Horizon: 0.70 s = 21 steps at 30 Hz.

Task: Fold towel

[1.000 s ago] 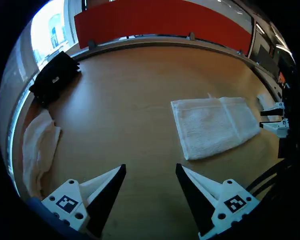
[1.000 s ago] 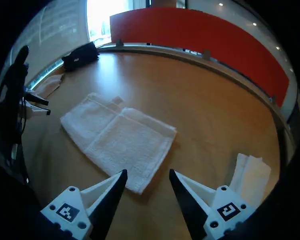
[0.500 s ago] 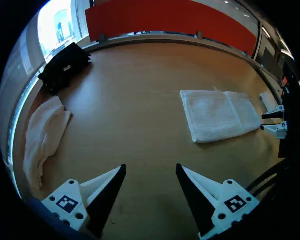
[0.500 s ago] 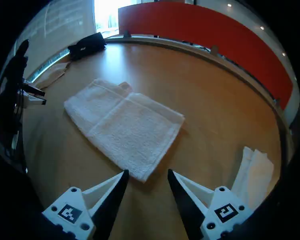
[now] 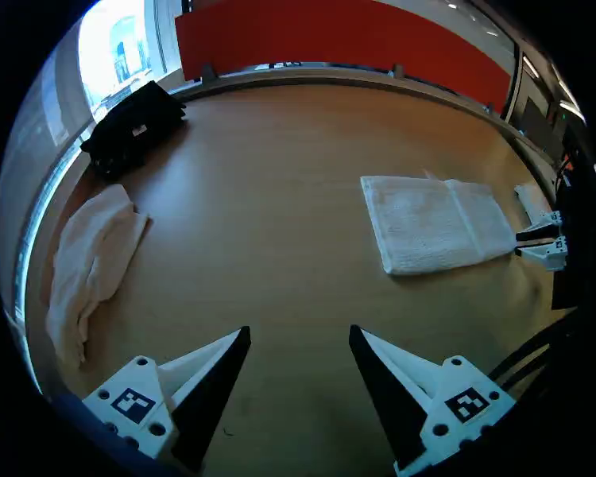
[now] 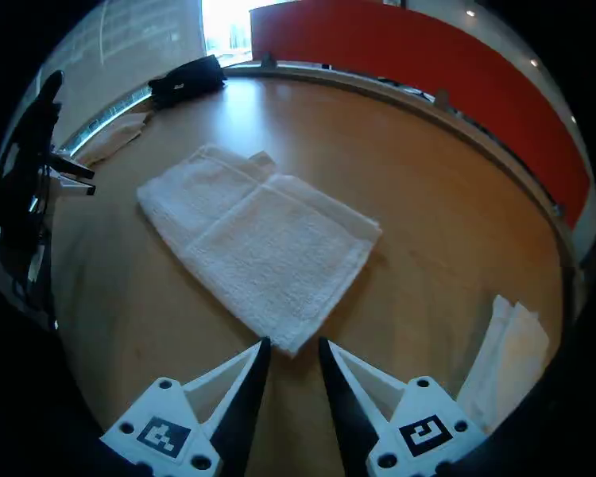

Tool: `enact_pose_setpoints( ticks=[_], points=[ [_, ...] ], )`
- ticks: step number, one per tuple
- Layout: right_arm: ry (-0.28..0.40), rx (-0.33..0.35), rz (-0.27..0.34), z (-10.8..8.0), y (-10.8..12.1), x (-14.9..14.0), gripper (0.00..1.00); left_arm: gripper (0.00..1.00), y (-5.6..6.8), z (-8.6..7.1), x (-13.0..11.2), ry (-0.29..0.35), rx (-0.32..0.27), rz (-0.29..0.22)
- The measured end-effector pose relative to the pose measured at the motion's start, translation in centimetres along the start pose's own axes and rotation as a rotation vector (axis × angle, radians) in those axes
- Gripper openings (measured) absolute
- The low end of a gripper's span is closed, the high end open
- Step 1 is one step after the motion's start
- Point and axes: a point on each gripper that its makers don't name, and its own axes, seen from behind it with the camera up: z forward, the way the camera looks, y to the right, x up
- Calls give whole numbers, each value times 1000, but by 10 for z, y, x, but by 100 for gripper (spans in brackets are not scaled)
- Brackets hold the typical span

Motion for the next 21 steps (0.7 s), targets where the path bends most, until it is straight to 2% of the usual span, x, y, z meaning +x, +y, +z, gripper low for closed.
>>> enact_pose_setpoints(
  ticks=[2,14,21],
  points=[
    [-7,2,-14,-1,0,-2,46,92,-1,0,0,0,0,-2],
    [-22,8,-57,-1,-1,-6,12,92,-2,-3,-3,-3,0,-1],
    [-10,-3,-63,-2,-2,0,6,92,-2,-4,-3,-1,0,-5]
  ],
)
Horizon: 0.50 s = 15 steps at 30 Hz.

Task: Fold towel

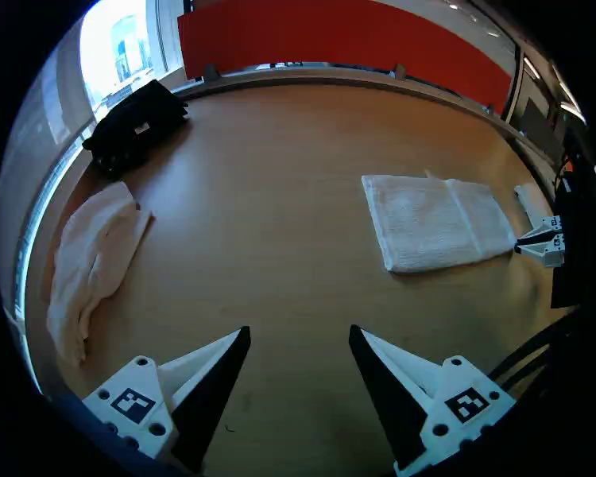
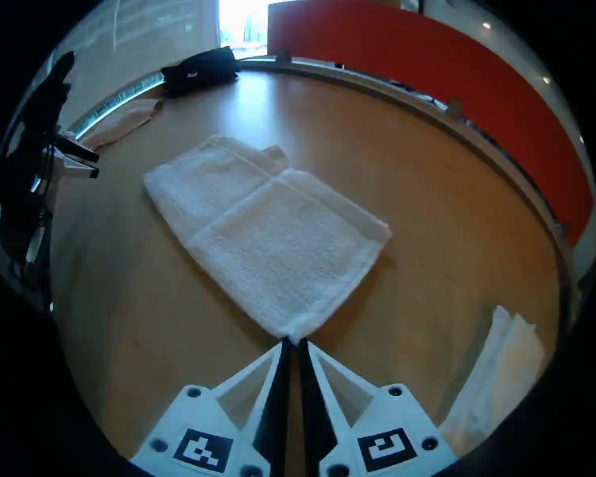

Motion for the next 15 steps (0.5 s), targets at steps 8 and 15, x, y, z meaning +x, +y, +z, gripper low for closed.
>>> enact_pose_setpoints(
  ticks=[8,15],
  points=[
    [21,-4,-13,-3,-3,16,4,92,-1,-3,3,9,0,-10],
    [63,-10,-41,-10,-5,47,4,92,-3,-5,4,17,-3,-18]
  ],
)
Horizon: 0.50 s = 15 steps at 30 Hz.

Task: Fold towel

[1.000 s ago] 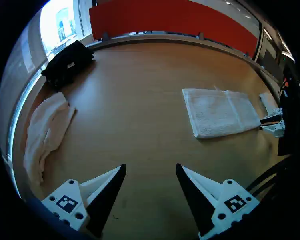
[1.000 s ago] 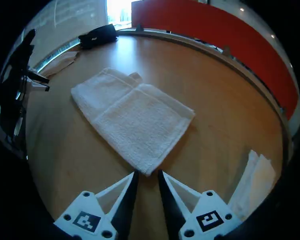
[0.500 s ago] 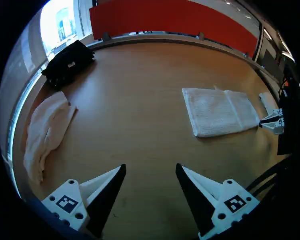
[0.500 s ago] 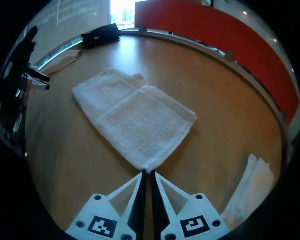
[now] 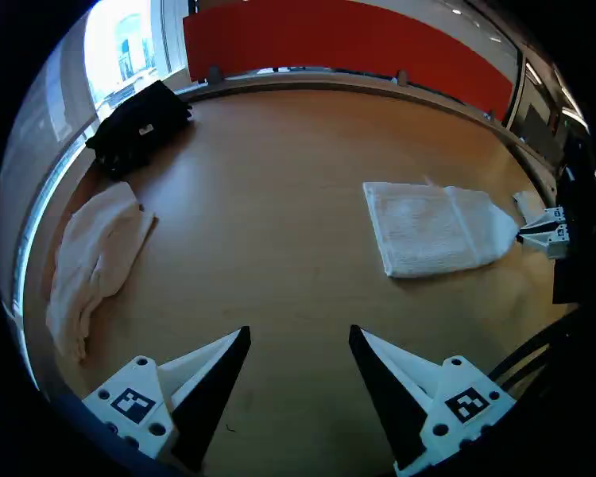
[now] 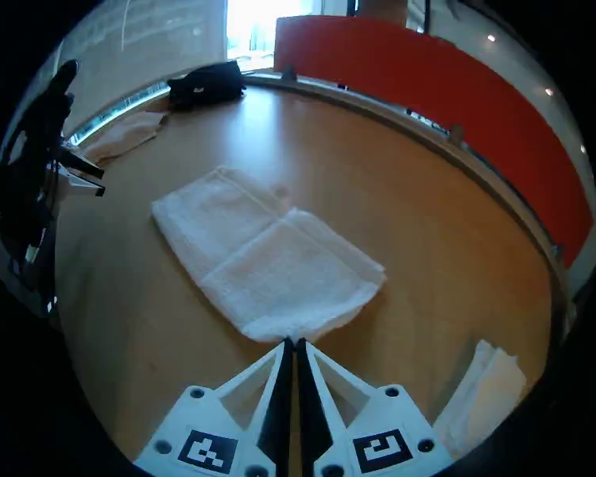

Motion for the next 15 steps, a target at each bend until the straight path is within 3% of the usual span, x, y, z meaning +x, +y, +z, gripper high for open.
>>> enact_pose_setpoints(
  ticks=[15],
  points=[
    [112,4,-130,-11,-10,98,4,92,-6,-8,0,18,0,-33]
  ],
)
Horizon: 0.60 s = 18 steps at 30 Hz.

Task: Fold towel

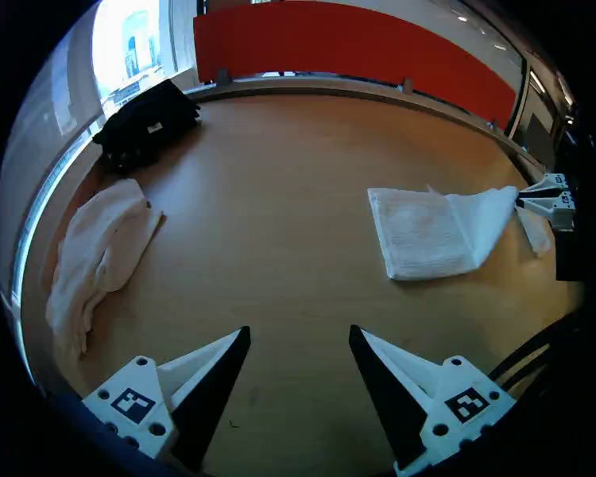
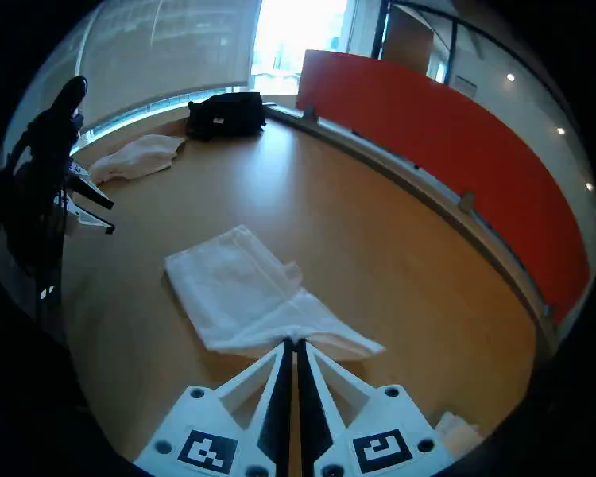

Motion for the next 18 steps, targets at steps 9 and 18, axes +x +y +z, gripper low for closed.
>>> enact_pose_setpoints(
  ticks=[9,18],
  points=[
    [20,13,-52,6,-5,27,4,92,-1,-4,-1,9,-10,-20],
    [20,37,-97,14,-14,45,4,92,-7,-12,1,16,-12,-13]
  ],
)
